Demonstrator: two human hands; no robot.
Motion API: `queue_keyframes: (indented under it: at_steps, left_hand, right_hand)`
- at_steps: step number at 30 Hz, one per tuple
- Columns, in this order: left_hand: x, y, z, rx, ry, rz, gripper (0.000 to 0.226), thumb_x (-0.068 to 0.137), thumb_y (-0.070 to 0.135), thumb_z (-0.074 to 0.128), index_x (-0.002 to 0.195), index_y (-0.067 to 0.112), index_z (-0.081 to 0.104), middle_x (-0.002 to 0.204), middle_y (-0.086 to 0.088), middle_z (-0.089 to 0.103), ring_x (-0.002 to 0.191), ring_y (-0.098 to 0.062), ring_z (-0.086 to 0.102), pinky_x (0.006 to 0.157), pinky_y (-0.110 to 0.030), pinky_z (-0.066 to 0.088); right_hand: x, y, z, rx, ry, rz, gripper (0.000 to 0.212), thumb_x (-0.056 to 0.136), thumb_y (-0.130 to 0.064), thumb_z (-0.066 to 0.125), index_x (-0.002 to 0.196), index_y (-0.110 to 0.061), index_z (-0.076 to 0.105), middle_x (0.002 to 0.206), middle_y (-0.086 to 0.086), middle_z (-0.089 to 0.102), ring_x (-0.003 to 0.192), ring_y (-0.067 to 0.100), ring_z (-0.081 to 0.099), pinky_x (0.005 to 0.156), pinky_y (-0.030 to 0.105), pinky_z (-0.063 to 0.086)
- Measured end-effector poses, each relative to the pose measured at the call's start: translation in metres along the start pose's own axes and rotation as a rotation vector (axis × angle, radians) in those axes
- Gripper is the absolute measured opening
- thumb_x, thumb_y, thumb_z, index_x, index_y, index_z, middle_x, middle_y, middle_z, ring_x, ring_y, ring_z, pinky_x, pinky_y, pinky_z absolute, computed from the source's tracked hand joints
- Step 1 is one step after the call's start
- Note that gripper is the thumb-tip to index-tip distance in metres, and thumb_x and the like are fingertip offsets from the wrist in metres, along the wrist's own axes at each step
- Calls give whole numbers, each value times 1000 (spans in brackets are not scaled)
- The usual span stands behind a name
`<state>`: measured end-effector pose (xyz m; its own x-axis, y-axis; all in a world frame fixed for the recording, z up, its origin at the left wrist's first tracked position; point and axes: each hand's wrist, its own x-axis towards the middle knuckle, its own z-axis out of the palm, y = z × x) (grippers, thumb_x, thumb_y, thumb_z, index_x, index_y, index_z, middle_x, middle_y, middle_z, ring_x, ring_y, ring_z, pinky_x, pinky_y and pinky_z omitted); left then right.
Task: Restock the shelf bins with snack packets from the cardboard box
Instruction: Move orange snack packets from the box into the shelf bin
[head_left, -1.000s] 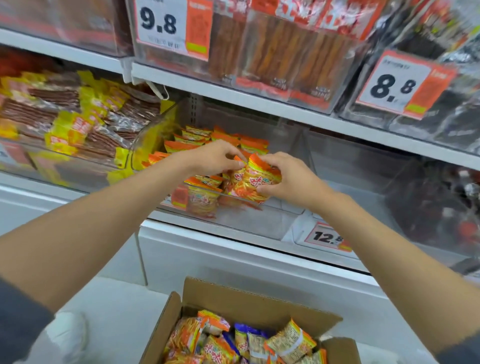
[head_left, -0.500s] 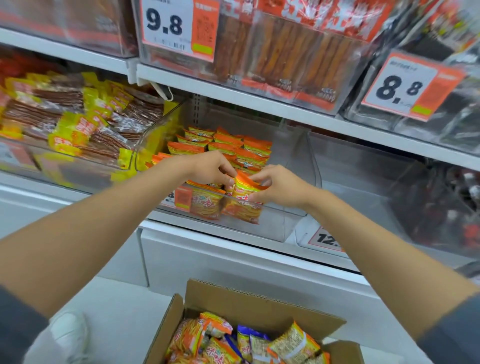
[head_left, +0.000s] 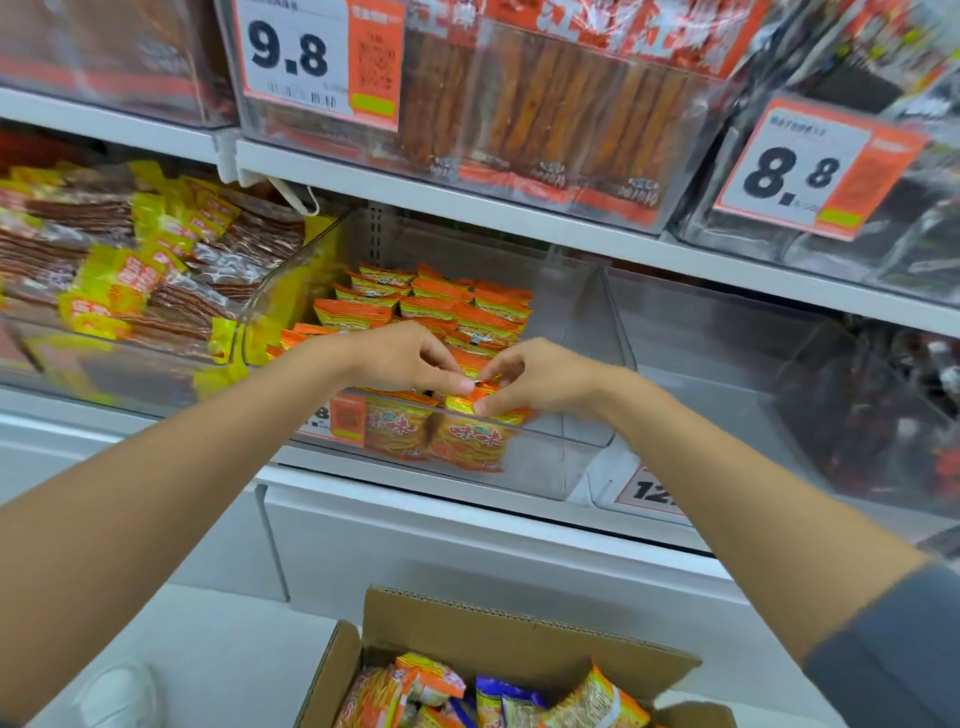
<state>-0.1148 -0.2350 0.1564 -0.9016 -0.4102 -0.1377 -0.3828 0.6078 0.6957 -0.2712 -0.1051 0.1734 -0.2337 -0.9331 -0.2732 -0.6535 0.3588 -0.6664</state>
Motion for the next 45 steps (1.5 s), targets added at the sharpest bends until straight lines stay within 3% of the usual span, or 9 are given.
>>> queue_keyframes:
  at_steps: [5, 11, 17, 20, 24, 29, 33, 37, 45]
  left_hand:
    - [2, -7, 1, 27, 4, 0, 35, 80, 32, 77, 115, 28, 71, 103, 17, 65, 97, -8, 59, 86, -24, 48]
    - [-2, -6, 5, -31, 23, -13, 47, 75, 40, 78, 119, 33, 66, 113, 19, 59, 103, -2, 55, 86, -21, 42]
    - [-5, -5, 6, -56, 12, -2, 36, 78, 32, 79, 113, 36, 69, 102, 26, 56, 90, 3, 53, 81, -20, 41]
    - [-4, -6, 6, -45, 10, 5, 36, 78, 36, 78, 112, 39, 68, 112, 18, 60, 97, 0, 53, 84, -22, 40]
    - [-3, -7, 7, -27, -5, -9, 37, 79, 36, 77, 115, 38, 67, 129, 12, 58, 123, -10, 49, 102, -29, 39]
    - [-4, -10, 11, 53, 130, 23, 61, 75, 37, 81, 130, 39, 56, 142, 5, 41, 133, -15, 37, 105, -31, 37]
    - [-2, -7, 13, -1, 60, -16, 86, 79, 33, 79, 151, 27, 32, 155, 6, 31, 141, -14, 31, 105, -24, 31]
    - [3, -10, 11, -2, 1, -84, 86, 81, 35, 76, 152, 21, 30, 156, 6, 31, 142, -14, 31, 112, -27, 29]
    - [0, -7, 10, -35, 45, -79, 83, 76, 35, 80, 148, 21, 40, 153, 6, 37, 140, -14, 34, 112, -30, 31]
  right_hand:
    - [3, 12, 11, 226, 58, 56, 38, 75, -21, 83, 105, -10, 61, 90, -2, 51, 73, 8, 56, 55, 16, 51]
    - [10, 21, 23, 72, 155, 51, 43, 71, -32, 87, 93, -15, 54, 94, 0, 56, 85, 16, 54, 70, 26, 47]
    - [-10, 15, 3, 504, -128, 263, 25, 85, -10, 72, 102, -8, 53, 105, 8, 62, 105, 25, 65, 92, 42, 55]
    - [-1, 15, 12, 603, -77, 295, 68, 79, 5, 74, 136, -2, 39, 131, 16, 55, 107, 29, 66, 84, 40, 59]
    - [4, 19, 18, 678, -58, 316, 71, 77, 6, 75, 138, -2, 40, 133, 19, 55, 105, 28, 68, 72, 36, 62]
    - [2, 27, 8, 627, -10, 133, 87, 82, -9, 76, 148, -33, 25, 118, -8, 56, 115, 24, 61, 89, 45, 55]
    - [2, 16, 14, 511, -35, 75, 67, 93, -1, 61, 149, -25, 34, 122, -6, 57, 107, 17, 62, 80, 33, 57]
    - [11, 18, 22, 498, 1, 99, 64, 95, 0, 56, 150, -21, 33, 139, 3, 52, 119, 23, 58, 96, 41, 52]
    - [4, 22, 21, 480, 65, 31, 56, 95, -7, 59, 147, -19, 40, 134, 2, 53, 113, 23, 60, 84, 34, 57]
